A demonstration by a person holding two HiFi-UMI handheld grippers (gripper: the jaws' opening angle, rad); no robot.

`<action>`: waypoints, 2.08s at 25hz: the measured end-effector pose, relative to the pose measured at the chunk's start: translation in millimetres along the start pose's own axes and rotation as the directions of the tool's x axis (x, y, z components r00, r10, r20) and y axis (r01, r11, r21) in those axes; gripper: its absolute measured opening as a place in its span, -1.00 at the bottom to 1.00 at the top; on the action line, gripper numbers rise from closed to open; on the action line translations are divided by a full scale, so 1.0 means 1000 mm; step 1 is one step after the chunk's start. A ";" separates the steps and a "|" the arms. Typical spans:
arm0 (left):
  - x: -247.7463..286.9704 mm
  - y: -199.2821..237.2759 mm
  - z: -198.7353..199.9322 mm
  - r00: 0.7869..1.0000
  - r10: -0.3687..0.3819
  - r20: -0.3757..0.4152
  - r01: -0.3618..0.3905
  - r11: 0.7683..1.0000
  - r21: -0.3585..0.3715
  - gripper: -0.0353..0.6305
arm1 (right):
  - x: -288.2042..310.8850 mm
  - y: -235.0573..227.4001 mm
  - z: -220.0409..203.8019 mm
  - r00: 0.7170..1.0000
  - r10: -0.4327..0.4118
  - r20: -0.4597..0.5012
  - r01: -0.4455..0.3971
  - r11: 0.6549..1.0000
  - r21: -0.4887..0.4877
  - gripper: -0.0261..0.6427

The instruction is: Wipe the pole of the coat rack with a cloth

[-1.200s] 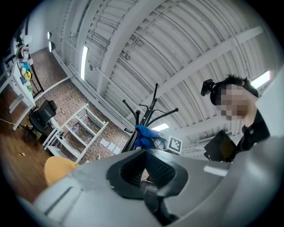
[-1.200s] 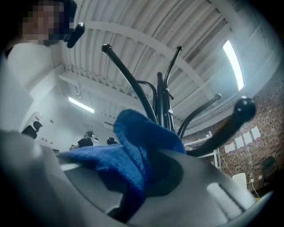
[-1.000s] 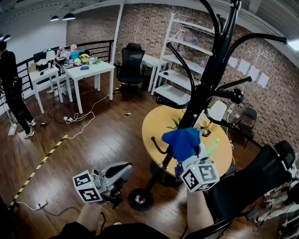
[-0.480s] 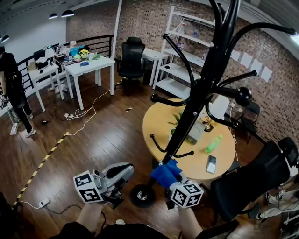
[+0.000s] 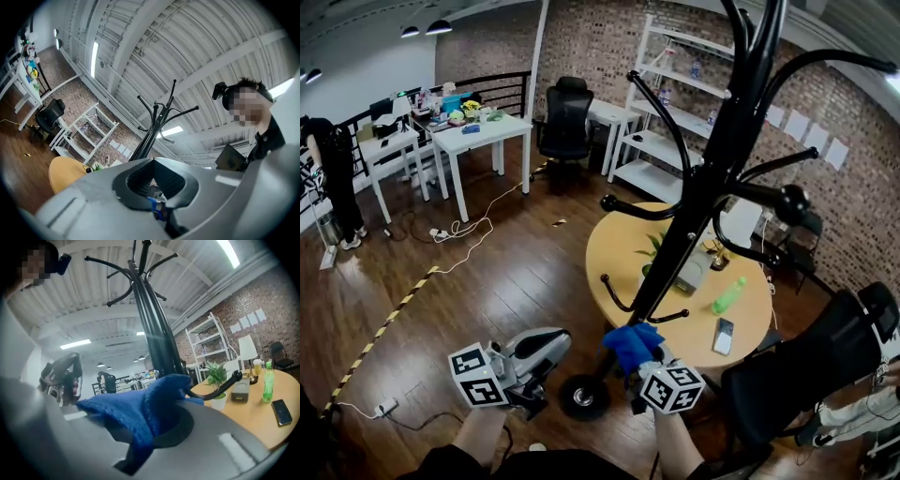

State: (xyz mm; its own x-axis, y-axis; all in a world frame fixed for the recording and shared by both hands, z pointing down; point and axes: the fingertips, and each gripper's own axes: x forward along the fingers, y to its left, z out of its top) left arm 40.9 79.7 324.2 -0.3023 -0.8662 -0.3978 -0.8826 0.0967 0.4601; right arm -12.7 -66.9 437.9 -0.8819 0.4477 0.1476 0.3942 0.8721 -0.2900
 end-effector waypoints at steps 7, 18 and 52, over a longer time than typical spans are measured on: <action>0.001 0.003 0.007 1.000 -0.004 0.019 0.003 1.000 0.022 -0.89 | -0.008 0.029 0.097 0.976 0.067 0.206 -0.044 0.993 -0.112 -0.83; -0.003 0.002 0.037 0.996 -0.013 0.084 0.007 0.997 0.076 -0.89 | -0.063 0.112 0.318 0.774 0.223 0.593 0.001 0.935 -0.354 -0.83; 0.018 -0.013 0.014 0.999 -0.049 -0.002 0.049 0.997 0.053 -0.89 | -0.016 0.054 0.150 0.955 0.121 0.272 -0.069 0.979 -0.191 -0.84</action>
State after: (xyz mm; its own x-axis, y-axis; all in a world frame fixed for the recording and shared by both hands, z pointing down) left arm 41.9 69.3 300.1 -0.2582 -0.8709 -0.4183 -0.9140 0.0800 0.3977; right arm -16.0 -56.9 278.4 -0.8647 0.4790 -0.1513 0.4966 0.8606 -0.1131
